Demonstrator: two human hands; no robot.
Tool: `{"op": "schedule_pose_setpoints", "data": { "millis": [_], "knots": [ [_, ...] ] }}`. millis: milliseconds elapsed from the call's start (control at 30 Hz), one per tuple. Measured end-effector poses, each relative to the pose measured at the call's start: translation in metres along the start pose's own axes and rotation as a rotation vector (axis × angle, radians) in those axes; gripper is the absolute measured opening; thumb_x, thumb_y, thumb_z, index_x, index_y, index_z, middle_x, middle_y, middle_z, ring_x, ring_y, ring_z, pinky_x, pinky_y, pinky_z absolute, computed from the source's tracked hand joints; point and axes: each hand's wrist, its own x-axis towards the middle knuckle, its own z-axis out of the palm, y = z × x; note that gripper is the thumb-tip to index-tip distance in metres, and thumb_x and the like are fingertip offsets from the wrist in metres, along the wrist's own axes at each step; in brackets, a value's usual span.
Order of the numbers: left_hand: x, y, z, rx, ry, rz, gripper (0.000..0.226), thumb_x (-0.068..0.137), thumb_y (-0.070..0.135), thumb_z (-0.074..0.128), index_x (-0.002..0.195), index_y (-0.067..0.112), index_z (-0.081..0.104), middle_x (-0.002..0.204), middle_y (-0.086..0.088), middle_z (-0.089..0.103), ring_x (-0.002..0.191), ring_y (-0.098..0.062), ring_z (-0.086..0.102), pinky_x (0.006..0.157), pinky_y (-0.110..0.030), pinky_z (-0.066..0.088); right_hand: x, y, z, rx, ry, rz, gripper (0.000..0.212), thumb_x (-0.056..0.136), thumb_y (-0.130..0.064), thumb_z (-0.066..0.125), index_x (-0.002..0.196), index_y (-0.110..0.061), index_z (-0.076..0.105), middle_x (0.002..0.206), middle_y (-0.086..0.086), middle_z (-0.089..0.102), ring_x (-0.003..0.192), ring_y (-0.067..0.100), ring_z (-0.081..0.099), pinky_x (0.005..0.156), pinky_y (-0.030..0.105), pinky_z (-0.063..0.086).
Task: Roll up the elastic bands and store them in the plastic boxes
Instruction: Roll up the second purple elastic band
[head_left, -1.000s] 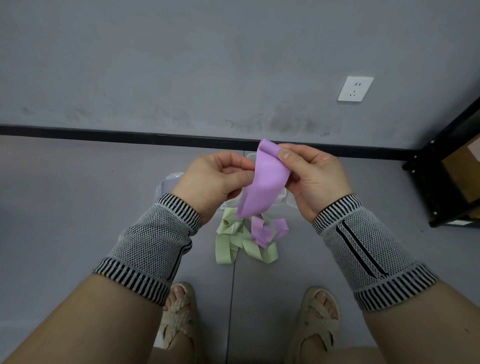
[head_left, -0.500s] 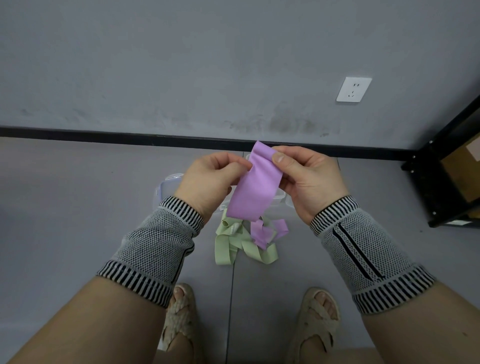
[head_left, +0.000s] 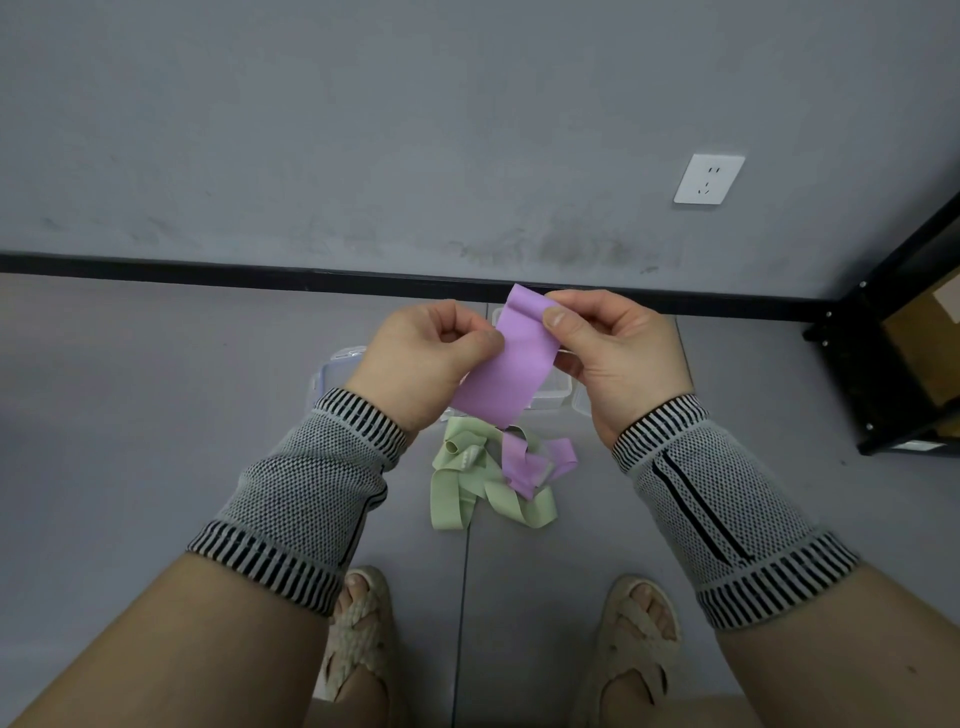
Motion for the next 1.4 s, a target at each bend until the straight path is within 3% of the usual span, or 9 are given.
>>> {"op": "schedule_pose_setpoints", "data": {
  "millis": [267,500,600,667,767,900,1000,1133,1400],
  "knots": [
    [0.003,-0.003,0.001,-0.082,0.027,-0.034,0.024,0.082,0.0,0.058,0.063,0.013,0.05,0.057,0.0,0.044,0.05,-0.01,0.036,0.053,-0.024,0.032,-0.004,-0.002,0.005,-0.018,-0.004,-0.02,0.023,0.079,0.005,0.068,0.081,-0.018,0.068,0.08,0.003,0.066,0.079,0.02,0.061,0.083,0.046,0.056],
    [0.002,-0.003,0.002,-0.187,0.046,-0.02,0.008,0.065,0.014,0.06,0.068,0.018,0.054,0.048,0.007,0.046,0.047,-0.009,0.038,0.056,-0.028,0.033,-0.007,-0.003,0.01,-0.054,-0.01,-0.039,0.035,0.073,0.012,0.068,0.069,-0.022,0.067,0.078,-0.004,0.069,0.077,0.017,0.063,0.084,0.047,0.056],
    [0.002,-0.003,0.001,-0.182,0.028,-0.011,0.022,0.078,0.002,0.06,0.091,0.02,0.061,0.053,0.007,0.055,0.047,-0.006,0.044,0.06,-0.026,0.039,-0.008,-0.004,0.009,-0.131,-0.011,-0.089,0.036,0.072,0.011,0.069,0.068,-0.024,0.066,0.075,-0.007,0.069,0.074,0.013,0.064,0.081,0.038,0.057],
    [0.0,-0.001,0.002,-0.186,0.015,-0.004,0.025,0.081,-0.002,0.056,0.092,0.018,0.065,0.058,0.004,0.058,0.047,-0.004,0.045,0.057,-0.022,0.04,-0.009,-0.005,0.009,-0.2,-0.02,-0.134,0.035,0.073,0.009,0.07,0.069,-0.025,0.066,0.073,-0.01,0.068,0.07,0.006,0.062,0.074,0.028,0.056],
    [-0.001,0.0,0.002,-0.198,0.017,-0.006,0.014,0.073,0.011,0.064,0.083,0.019,0.068,0.065,0.0,0.06,0.051,-0.005,0.047,0.053,-0.018,0.041,-0.011,-0.004,0.01,-0.297,-0.033,-0.207,0.036,0.074,0.007,0.069,0.068,-0.029,0.065,0.074,-0.006,0.068,0.068,0.01,0.061,0.068,0.027,0.053],
    [-0.001,0.0,0.001,-0.18,0.017,0.008,0.006,0.086,0.01,0.064,0.084,0.015,0.063,0.061,0.0,0.061,0.046,-0.003,0.048,0.051,-0.017,0.04,-0.011,-0.004,0.009,-0.321,-0.069,-0.239,0.036,0.076,0.007,0.067,0.072,-0.029,0.064,0.081,-0.005,0.069,0.076,0.013,0.066,0.074,0.028,0.056],
    [-0.001,0.0,-0.003,-0.151,0.001,0.02,0.014,0.087,0.007,0.061,0.084,0.02,0.061,0.072,-0.007,0.065,0.058,-0.012,0.047,0.053,-0.019,0.038,-0.009,-0.005,0.004,-0.155,-0.129,-0.12,0.035,0.079,0.011,0.062,0.086,-0.024,0.066,0.093,0.001,0.071,0.088,0.014,0.068,0.084,0.033,0.056],
    [0.0,-0.001,-0.006,-0.134,-0.014,0.016,0.02,0.087,0.003,0.06,0.084,0.022,0.06,0.08,-0.01,0.066,0.072,-0.021,0.044,0.058,-0.023,0.038,-0.006,-0.007,-0.002,0.052,-0.145,0.058,0.026,0.085,0.009,0.058,0.093,-0.014,0.066,0.094,0.014,0.069,0.087,0.023,0.069,0.082,0.039,0.057],
    [-0.002,0.001,-0.002,-0.133,-0.026,0.035,0.025,0.084,-0.007,0.056,0.085,0.018,0.059,0.078,-0.006,0.067,0.052,-0.005,0.049,0.052,-0.017,0.039,-0.007,-0.004,0.0,-0.173,-0.1,-0.051,0.013,0.081,-0.003,0.071,0.082,-0.015,0.068,0.085,0.013,0.072,0.082,0.028,0.07,0.075,0.039,0.059]
  ]
}}
